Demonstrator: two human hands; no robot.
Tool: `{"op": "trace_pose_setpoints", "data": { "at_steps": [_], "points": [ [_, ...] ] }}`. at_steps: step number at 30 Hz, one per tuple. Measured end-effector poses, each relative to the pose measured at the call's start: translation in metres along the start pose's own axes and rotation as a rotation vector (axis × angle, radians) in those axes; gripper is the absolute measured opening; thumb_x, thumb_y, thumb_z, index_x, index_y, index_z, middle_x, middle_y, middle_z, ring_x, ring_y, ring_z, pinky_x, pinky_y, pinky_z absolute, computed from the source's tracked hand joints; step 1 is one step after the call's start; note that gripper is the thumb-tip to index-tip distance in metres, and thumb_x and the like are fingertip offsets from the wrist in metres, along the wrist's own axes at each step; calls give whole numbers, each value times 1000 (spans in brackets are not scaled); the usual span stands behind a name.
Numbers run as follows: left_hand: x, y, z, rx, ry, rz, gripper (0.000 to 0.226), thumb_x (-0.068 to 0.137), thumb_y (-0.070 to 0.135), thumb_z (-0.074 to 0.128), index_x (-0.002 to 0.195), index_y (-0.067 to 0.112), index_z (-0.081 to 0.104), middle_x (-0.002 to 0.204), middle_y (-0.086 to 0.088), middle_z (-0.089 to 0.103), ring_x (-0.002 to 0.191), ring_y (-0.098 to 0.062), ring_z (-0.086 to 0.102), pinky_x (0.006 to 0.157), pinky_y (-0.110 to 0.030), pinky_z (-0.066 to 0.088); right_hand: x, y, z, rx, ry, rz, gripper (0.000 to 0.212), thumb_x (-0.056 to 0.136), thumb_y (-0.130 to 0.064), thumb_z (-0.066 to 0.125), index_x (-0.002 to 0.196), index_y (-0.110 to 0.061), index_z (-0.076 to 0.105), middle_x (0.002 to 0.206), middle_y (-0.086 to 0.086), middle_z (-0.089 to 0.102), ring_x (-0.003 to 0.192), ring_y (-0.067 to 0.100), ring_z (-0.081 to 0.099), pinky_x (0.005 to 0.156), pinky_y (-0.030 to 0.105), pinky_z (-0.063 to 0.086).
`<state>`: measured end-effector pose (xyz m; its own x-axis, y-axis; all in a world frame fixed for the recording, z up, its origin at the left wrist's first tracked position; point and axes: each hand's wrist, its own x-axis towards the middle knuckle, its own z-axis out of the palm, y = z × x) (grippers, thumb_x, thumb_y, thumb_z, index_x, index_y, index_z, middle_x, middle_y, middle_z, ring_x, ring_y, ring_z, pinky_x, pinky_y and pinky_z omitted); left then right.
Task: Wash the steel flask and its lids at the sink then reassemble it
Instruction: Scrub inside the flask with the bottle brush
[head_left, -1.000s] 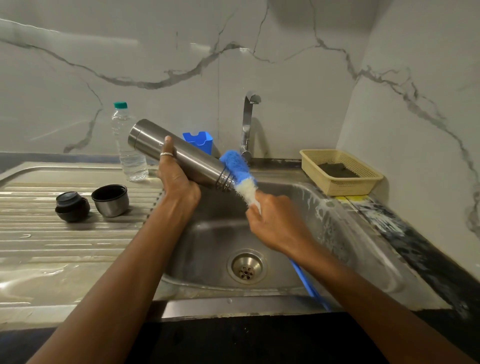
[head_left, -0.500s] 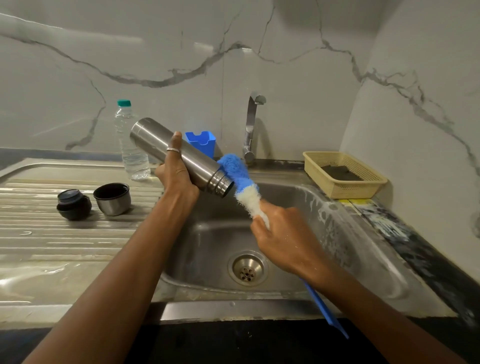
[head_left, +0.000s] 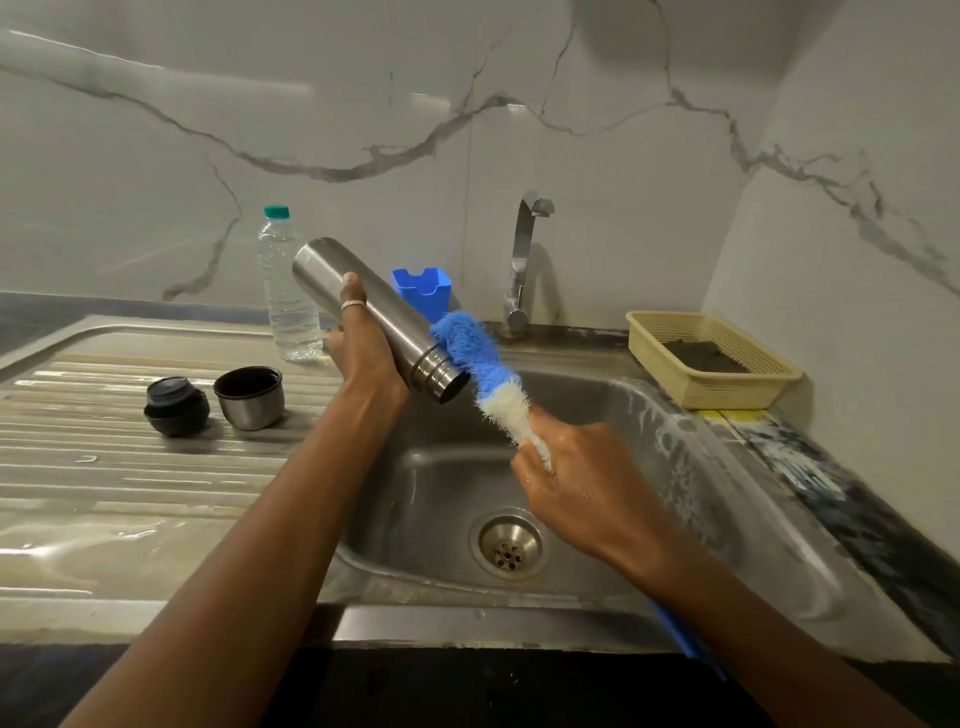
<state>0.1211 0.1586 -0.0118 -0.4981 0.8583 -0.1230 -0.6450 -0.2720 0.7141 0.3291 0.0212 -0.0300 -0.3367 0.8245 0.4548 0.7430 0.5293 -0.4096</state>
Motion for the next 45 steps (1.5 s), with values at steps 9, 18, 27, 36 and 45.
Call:
{"op": "trace_pose_setpoints", "data": {
  "at_steps": [9, 18, 27, 36, 45],
  "points": [
    [3, 2, -4, -69, 41, -43, 47, 98, 56, 55, 121, 15, 54, 102, -9, 71, 85, -26, 75, 79, -48, 63, -1, -1, 0, -52, -42, -52, 46, 102, -26, 49, 147, -16, 48, 66, -8, 57, 51, 8, 56, 48, 16, 38],
    [10, -2, -4, -40, 14, -38, 53, 98, 56, 56, 126, 12, 52, 104, -10, 72, 87, -27, 76, 81, -48, 63, 3, 10, -2, -36, -43, -24, 36, 100, -24, 51, 133, -12, 59, 64, -11, 55, 48, 5, 53, 48, 15, 36],
    [8, 0, -6, -44, -118, -46, 60, 77, 45, 83, 115, 6, 58, 99, -14, 74, 93, -34, 76, 84, -55, 61, 3, 12, -8, -77, -28, -70, 45, 100, -22, 51, 144, -14, 51, 63, -12, 53, 49, 5, 53, 50, 15, 36],
    [17, -5, -12, -75, -159, -96, 92, 56, 58, 89, 128, 8, 60, 112, -17, 73, 102, -38, 73, 91, -61, 56, 3, 15, -3, -113, -20, -65, 48, 102, -27, 47, 148, -16, 45, 71, -7, 60, 57, 10, 59, 57, 31, 51],
    [23, -17, -14, -62, -143, -126, 79, 68, 62, 82, 125, 11, 62, 116, -15, 74, 100, -35, 74, 92, -58, 56, 2, 12, 5, -181, -52, -131, 51, 103, -26, 44, 152, -11, 38, 75, -3, 63, 57, 10, 58, 55, 30, 50]
  ]
}}
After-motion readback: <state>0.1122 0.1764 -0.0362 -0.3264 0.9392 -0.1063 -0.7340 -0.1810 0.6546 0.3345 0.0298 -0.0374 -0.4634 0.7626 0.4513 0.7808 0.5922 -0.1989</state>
